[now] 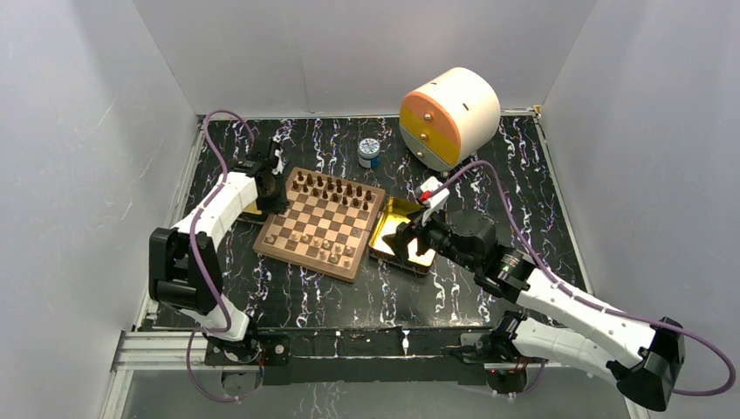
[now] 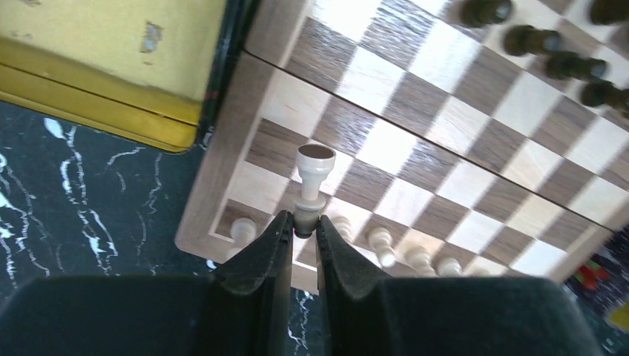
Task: Set up the chess pieces on the board
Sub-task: Pick up the chess piece from the chessboard, then place the chess piece on the chessboard.
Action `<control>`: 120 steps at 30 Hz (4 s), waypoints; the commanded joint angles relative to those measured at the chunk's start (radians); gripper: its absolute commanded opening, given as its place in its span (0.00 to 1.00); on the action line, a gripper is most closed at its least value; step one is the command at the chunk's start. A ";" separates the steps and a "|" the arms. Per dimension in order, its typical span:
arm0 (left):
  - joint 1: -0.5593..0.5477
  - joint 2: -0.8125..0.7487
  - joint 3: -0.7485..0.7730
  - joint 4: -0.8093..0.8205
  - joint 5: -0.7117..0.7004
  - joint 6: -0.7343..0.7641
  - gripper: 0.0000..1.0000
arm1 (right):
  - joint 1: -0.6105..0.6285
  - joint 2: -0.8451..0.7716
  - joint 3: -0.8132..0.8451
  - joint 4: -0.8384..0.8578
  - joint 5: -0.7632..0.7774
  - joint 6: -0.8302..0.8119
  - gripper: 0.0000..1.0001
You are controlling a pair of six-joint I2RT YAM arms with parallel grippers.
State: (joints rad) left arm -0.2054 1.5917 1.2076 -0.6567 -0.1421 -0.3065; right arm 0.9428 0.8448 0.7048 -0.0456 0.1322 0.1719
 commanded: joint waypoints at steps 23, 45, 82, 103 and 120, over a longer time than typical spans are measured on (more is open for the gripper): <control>-0.218 -0.136 -0.006 -0.083 0.719 -0.012 0.04 | 0.006 0.396 0.108 0.296 -0.371 -0.990 0.62; -0.275 -0.171 -0.004 -0.074 0.855 -0.035 0.05 | 0.034 0.509 0.134 0.346 -0.478 -1.188 0.47; -0.275 -0.301 0.084 -0.019 0.518 -0.148 0.04 | 0.046 0.472 0.024 0.706 -0.439 -0.438 0.32; -0.275 -0.282 0.085 -0.279 0.025 -0.161 0.02 | 0.046 0.094 -0.050 0.317 -0.204 -0.237 0.99; -0.322 -0.344 -0.205 -0.087 -0.236 -0.291 0.01 | 0.047 0.016 -0.086 0.248 -0.137 -0.313 0.99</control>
State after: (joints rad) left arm -0.5022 1.3033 1.0557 -0.7990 -0.3050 -0.5381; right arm 0.9852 0.8768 0.6113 0.1947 -0.0284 -0.1131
